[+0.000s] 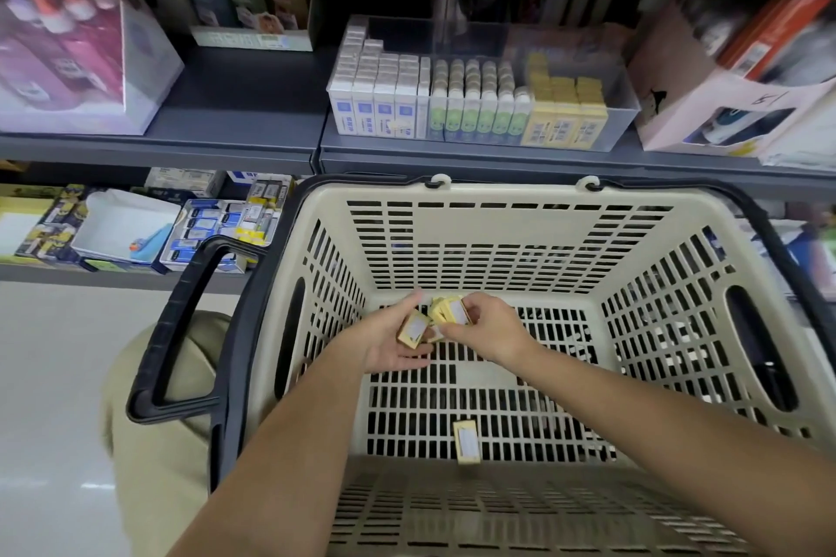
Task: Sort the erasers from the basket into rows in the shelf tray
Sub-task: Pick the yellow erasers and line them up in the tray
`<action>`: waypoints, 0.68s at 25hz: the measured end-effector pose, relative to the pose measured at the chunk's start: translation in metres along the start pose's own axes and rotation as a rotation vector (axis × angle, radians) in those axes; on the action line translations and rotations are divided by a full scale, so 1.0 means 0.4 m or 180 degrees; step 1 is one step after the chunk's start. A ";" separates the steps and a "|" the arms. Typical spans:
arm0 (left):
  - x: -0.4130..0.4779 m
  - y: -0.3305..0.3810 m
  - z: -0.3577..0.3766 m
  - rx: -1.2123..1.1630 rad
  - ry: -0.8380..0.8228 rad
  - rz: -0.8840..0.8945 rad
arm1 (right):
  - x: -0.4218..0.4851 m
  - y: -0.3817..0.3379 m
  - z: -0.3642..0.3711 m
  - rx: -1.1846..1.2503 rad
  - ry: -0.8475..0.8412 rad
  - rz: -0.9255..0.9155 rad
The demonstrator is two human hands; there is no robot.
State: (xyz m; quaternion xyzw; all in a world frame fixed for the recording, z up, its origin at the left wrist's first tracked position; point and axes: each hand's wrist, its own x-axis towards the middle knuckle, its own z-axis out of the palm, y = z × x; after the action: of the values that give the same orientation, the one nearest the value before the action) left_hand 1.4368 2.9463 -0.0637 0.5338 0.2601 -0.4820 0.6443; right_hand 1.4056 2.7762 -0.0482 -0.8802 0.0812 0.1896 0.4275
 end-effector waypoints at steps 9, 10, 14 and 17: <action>0.000 0.000 -0.009 0.0063 0.0080 0.0223 | -0.048 0.021 -0.004 -0.0987 -0.1346 0.0137; 0.000 -0.003 -0.012 0.0081 0.0114 0.0170 | -0.062 0.040 -0.001 -0.1334 -0.1581 0.0062; -0.005 0.002 0.018 0.0297 -0.0044 0.0141 | -0.101 0.083 0.034 -0.2074 -0.2105 -0.0385; -0.009 0.008 0.023 0.0345 -0.0038 0.0162 | -0.110 0.090 0.043 -0.2215 -0.2170 -0.0538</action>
State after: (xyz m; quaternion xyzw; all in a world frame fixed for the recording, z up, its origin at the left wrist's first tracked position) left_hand 1.4367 2.9387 -0.0566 0.5715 0.2162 -0.4821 0.6279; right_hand 1.3500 2.7664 -0.0662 -0.8621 -0.2031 0.4472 0.1244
